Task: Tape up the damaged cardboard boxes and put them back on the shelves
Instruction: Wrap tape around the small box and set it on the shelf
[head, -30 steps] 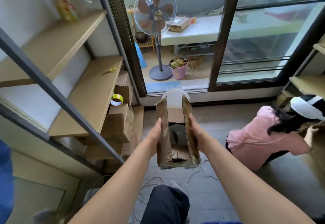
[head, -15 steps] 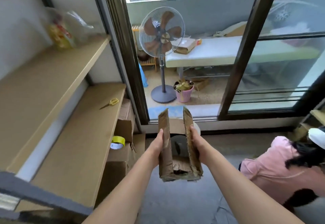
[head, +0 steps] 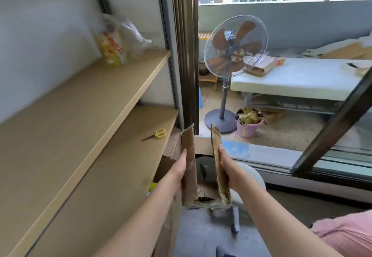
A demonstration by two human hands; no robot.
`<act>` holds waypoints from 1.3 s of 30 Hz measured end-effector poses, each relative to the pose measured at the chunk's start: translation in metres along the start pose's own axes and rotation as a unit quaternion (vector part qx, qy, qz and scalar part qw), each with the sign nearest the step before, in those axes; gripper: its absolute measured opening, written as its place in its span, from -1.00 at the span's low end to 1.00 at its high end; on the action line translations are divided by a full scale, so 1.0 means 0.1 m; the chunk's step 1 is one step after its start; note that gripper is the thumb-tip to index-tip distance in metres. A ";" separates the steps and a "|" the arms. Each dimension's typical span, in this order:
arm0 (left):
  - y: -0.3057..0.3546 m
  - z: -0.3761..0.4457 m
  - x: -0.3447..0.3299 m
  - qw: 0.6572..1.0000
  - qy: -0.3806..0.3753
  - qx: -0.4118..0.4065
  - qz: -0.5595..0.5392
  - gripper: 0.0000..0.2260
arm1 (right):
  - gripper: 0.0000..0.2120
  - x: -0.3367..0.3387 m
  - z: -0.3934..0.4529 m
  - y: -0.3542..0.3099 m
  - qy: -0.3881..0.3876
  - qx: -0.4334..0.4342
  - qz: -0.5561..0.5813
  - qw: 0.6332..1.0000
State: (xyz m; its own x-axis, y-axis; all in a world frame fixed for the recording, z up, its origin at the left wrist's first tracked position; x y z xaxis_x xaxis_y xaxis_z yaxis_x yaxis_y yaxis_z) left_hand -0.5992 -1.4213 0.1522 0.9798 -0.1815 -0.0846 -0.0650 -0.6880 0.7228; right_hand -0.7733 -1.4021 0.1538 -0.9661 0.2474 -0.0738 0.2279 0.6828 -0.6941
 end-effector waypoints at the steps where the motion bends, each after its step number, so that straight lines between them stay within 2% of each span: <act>1: 0.09 0.10 0.09 1.000 0.014 -0.002 -0.007 -0.33 | -0.30 -0.10 0.15 -0.10 -0.013 -0.006 -0.010 1.000; 6: 0.50 0.53 0.49 0.993 0.106 -0.006 -0.060 -0.30 | -0.30 -0.60 0.86 -0.63 -0.084 -0.012 -0.050 0.995; 10: 0.76 0.68 0.78 0.981 0.164 0.016 -0.099 -0.26 | -0.22 -1.06 1.26 -0.97 -0.163 -0.042 -0.080 0.982; 16: 0.87 0.63 1.25 0.951 0.245 0.028 -0.187 -0.32 | -0.22 -1.79 1.53 -1.22 -0.232 -0.077 -0.159 0.957; 21: 0.69 0.42 1.60 0.922 0.307 0.027 -0.235 -0.41 | -0.17 -2.35 1.49 -1.10 -0.294 -0.105 -0.217 0.925; 28: 0.33 -0.03 1.99 0.875 0.372 0.014 -0.310 -0.42 | -0.27 -2.93 1.20 -0.76 -0.360 -0.108 -0.267 0.888; 39: 0.03 -0.34 2.26 0.842 0.400 -0.003 -0.361 -0.55 | -0.21 -3.37 1.00 -0.44 -0.396 -0.091 -0.321 0.855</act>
State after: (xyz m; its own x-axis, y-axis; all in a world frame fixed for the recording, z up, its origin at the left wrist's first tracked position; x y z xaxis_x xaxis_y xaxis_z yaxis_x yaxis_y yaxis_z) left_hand -0.3719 -1.4408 0.1586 0.5766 0.8169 -0.0162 0.6017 -0.4111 0.6848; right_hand -0.4700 -1.5847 0.1379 -0.6614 -0.7133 -0.2320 -0.4352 0.6168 -0.6559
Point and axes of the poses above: each hand's wrist, its own z-axis towards the middle knuckle, its own x-axis out of the back of the hand, y = z × x, the point moved 9 cm from there along z, towards the middle knuckle, and after that the axes turned 4 degrees about z, right-handed, at the moved point
